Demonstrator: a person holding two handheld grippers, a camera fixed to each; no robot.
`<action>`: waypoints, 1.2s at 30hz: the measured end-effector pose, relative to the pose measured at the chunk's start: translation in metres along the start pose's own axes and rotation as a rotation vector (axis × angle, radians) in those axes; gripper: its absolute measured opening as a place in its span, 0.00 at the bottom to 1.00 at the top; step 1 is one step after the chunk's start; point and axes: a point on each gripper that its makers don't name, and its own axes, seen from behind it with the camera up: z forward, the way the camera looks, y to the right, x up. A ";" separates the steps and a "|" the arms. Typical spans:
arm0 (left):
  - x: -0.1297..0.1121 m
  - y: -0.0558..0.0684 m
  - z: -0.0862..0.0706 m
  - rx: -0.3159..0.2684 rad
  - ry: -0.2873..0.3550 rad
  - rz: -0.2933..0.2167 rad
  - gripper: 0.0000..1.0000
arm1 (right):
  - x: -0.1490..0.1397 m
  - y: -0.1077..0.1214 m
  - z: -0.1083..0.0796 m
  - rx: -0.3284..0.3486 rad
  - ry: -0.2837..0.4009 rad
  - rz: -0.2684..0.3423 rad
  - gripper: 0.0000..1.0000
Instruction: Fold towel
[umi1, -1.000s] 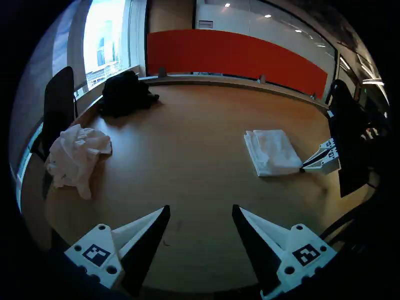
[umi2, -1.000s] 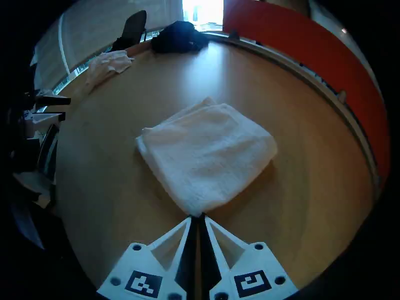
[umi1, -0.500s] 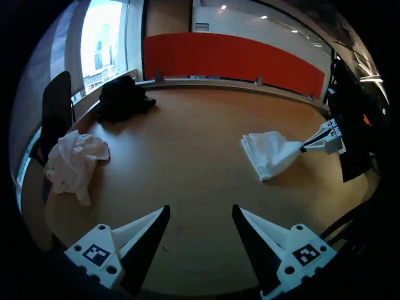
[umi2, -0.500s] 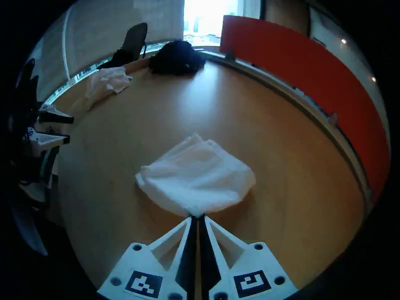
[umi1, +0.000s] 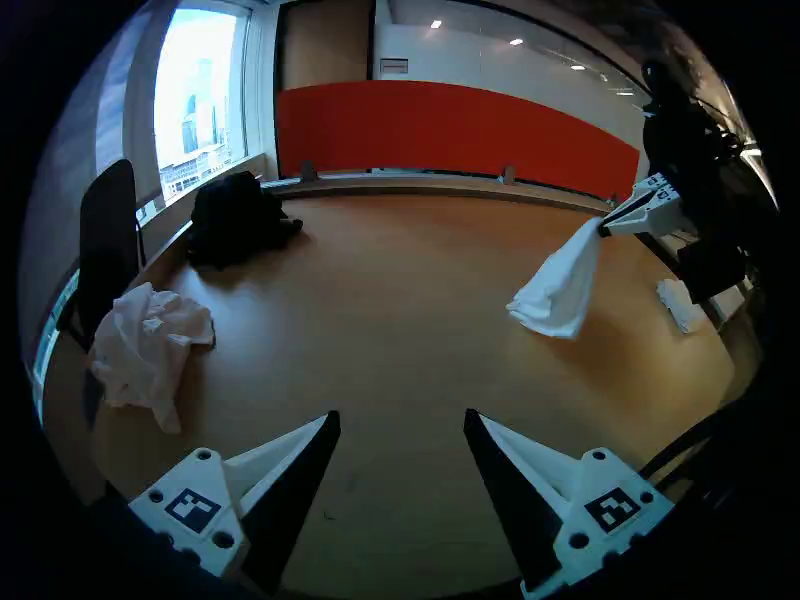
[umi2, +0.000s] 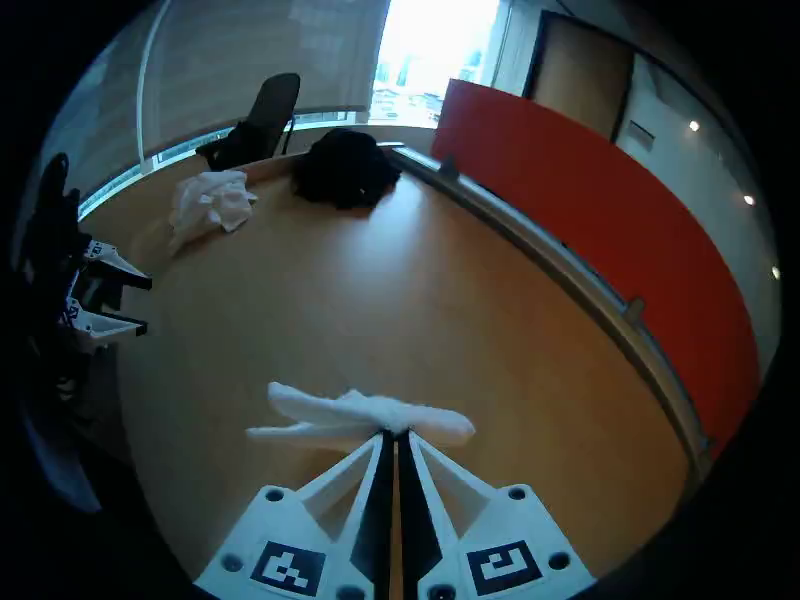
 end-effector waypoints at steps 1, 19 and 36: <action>0.001 0.001 0.000 -0.002 0.002 0.001 0.92 | 0.001 0.004 -0.004 -0.007 0.001 -0.002 0.02; 0.012 0.007 0.002 -0.026 0.014 0.022 0.92 | -0.036 0.078 -0.068 -0.144 -0.017 0.076 0.02; 0.015 0.017 0.004 -0.029 0.006 0.034 0.92 | -0.090 0.154 -0.117 -0.239 -0.071 0.143 0.02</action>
